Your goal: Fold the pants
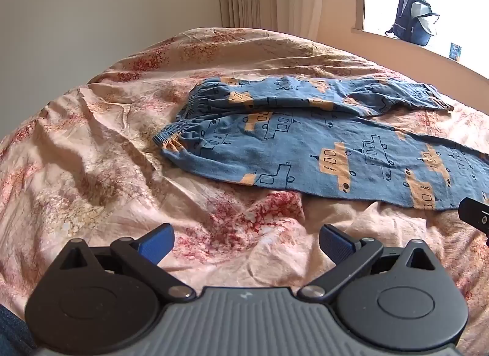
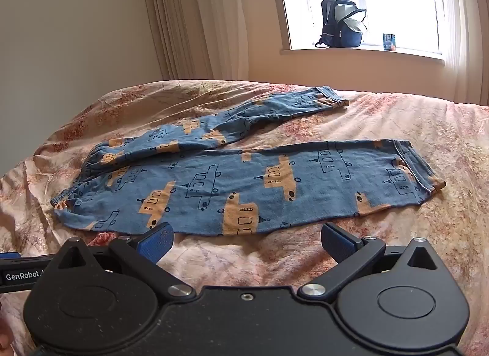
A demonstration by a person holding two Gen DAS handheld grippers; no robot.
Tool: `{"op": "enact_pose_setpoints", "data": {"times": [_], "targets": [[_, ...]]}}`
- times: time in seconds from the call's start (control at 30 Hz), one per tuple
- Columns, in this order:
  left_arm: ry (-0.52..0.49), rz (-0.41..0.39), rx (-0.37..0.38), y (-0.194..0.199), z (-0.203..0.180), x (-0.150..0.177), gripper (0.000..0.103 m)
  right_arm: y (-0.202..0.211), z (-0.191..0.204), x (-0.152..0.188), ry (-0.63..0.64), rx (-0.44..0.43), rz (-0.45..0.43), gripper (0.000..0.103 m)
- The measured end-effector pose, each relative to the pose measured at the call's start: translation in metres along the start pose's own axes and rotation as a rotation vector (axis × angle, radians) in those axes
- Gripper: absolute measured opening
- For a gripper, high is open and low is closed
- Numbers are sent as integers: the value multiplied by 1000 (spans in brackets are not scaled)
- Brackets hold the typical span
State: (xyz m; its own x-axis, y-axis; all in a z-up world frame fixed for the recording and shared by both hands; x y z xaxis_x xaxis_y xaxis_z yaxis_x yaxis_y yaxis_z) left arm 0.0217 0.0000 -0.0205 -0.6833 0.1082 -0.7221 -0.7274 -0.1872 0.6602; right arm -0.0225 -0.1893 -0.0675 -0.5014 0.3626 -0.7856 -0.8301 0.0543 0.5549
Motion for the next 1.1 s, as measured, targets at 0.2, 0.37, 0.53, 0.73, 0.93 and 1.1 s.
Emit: {"op": "enact_pose_setpoints", "data": {"times": [0.2, 0.37, 0.53, 0.73, 0.93, 1.1], "targets": [[-6, -3, 4, 0, -1, 0, 103, 0, 1, 0, -1, 3, -1, 103], [-4, 2, 2, 0, 0, 1, 103, 0, -1, 0, -7, -4, 4, 103], [-2, 1, 2, 0, 0, 2, 103, -1, -1, 1, -7, -4, 7, 103], [-3, 3, 2, 0, 0, 1, 103, -2, -1, 1, -8, -4, 8, 103], [-1, 3, 2, 0, 0, 1, 103, -2, -1, 1, -10, -4, 9, 103], [-2, 7, 6, 0, -1, 1, 103, -2, -1, 1, -10, -5, 10, 103]]}}
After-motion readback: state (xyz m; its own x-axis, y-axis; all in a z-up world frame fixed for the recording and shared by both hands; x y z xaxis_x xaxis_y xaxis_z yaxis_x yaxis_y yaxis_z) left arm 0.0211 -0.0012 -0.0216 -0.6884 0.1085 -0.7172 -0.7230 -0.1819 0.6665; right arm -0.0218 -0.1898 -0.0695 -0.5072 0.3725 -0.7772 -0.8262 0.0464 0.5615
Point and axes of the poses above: each gripper's, at about its wrist camera, not at the fingertips, and y roughly against the way its jaws point, z to its left, x to its underside, the point moved 3 cm from there along -y, roughly the way its jaws point, and after that the axes turned 11 degrees about -x, right-handed, at the moved point
